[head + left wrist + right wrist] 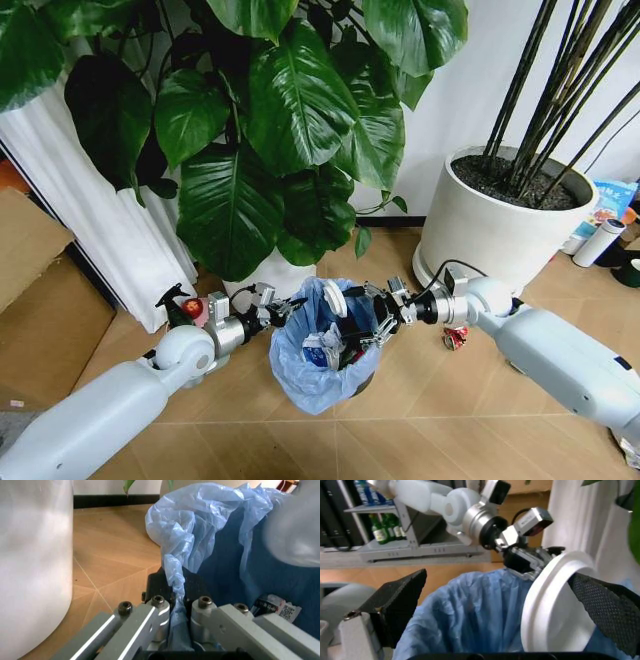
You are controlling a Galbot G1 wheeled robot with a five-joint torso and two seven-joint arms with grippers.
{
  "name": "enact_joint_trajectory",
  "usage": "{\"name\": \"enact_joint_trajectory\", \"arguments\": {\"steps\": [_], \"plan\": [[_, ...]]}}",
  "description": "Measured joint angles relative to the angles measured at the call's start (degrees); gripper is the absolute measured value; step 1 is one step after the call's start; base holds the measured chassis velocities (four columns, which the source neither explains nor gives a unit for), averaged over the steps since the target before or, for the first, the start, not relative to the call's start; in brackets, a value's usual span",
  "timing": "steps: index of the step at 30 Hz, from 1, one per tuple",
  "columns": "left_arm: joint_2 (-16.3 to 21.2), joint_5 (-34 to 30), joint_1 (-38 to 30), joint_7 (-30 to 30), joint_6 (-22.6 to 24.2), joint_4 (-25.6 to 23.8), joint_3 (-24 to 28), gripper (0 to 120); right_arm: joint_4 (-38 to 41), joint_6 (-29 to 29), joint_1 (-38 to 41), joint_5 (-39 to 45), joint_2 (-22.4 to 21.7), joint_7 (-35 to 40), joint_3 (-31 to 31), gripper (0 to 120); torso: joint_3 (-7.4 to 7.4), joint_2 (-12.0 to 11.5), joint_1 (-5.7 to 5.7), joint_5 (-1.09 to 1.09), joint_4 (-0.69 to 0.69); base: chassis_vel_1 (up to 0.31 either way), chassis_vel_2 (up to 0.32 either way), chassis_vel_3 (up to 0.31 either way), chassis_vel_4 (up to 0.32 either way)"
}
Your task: Pick up the trash bin and place the garbage on the floor into it.
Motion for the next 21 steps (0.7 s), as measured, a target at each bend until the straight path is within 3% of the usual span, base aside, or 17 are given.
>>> {"name": "enact_joint_trajectory", "arguments": {"steps": [10,21], "plan": [[-0.2,-0.2,-0.7,0.0,0.0,0.2,0.3,0,-0.3,-3.9,1.7,-10.1,0.1,-8.5,2.3,100,0.0,0.0,0.0,0.0,0.0,0.0,0.0,0.0,0.0],[-0.7,-0.3,-1.2,-0.2,0.1,0.5,0.7,0,-0.9,-3.9,2.2,-14.6,0.5,-8.9,4.0,100,0.0,0.0,0.0,0.0,-0.01,0.0,0.0,0.0,0.0]]}}
